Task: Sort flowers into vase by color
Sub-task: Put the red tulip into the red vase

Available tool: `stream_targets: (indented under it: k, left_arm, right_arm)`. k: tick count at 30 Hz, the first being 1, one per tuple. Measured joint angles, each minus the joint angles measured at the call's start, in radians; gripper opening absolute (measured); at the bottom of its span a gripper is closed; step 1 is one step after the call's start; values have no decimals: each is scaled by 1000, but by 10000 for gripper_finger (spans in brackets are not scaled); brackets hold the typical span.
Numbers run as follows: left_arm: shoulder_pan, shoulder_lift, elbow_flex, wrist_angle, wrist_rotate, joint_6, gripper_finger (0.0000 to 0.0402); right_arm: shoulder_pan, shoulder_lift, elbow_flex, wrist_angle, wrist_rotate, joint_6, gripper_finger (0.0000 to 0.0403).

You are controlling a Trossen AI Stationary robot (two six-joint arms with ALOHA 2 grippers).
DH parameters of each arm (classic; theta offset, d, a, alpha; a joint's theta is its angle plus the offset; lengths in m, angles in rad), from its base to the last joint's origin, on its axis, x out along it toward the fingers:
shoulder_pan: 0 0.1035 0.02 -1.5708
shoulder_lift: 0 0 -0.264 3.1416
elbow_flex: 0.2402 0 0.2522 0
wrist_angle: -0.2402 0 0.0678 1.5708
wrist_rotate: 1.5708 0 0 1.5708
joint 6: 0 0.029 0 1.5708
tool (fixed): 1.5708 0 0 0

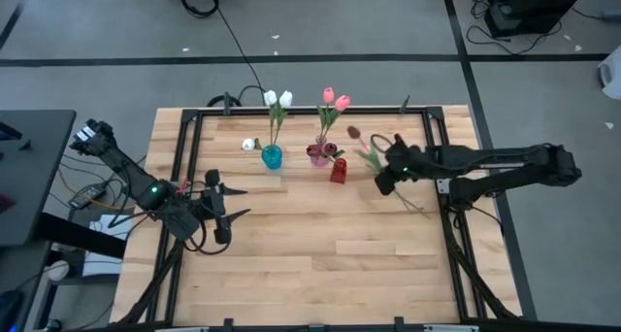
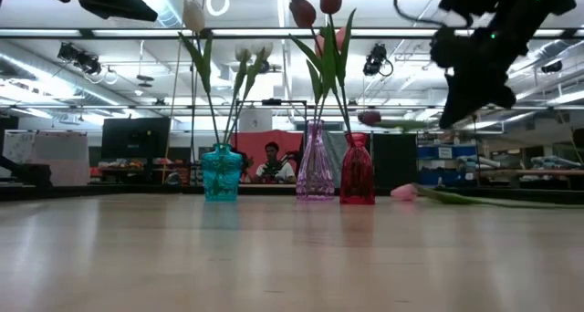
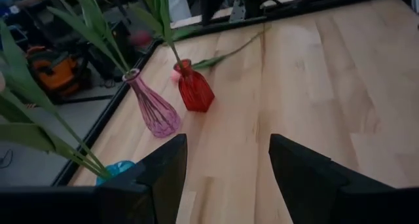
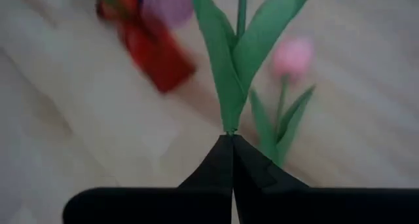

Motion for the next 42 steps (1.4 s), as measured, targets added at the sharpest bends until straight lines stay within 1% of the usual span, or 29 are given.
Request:
stream_targets:
  k: [2,6,9,11,14,16,19,21,23,25,27,30,33,38,42]
  left_arm:
    - [0,0,0,17,-5,1,223]
    - [0,0,0,42,-18,-11,223]
    - [0,1,0,64,-35,-56,223]
    - [0,8,-3,88,-38,-32,223]
    - [0,8,-69,232,-26,54,223]
    - [8,8,-140,401,46,124,223]
    - [40,8,-248,604,199,177,217]
    - [62,-7,-295,657,256,180,210]
    - [91,-30,-317,682,287,192,204]
    - [132,-59,-330,673,312,214,197]
    - [181,-92,-330,661,392,236,191]
    - [270,-153,-329,648,531,268,179]
    - [359,-217,-330,588,599,297,168]
    - [457,-303,-329,531,663,313,161]
    - [486,-328,-329,517,666,325,161]
  right_arm:
    - [-1,-50,15,-1,46,-14,5]
    - [17,-145,20,9,102,-23,5]
    - [62,-192,-10,112,190,-37,5]
    - [94,-205,-39,207,237,-66,5]
    - [139,-208,-107,424,316,-130,5]
    - [156,-196,-156,587,346,-188,5]
    - [171,-172,-226,844,381,-284,5]
    - [179,-146,-273,1048,399,-364,5]
    - [186,-112,-324,1257,408,-449,5]
    - [189,-73,-363,1443,404,-532,5]
    - [191,-30,-388,1584,399,-600,5]
    - [191,37,-397,1699,376,-667,5]
    - [184,110,-396,1821,349,-721,5]
    - [159,210,-395,1975,320,-789,6]
    - [120,270,-394,2062,294,-825,7]
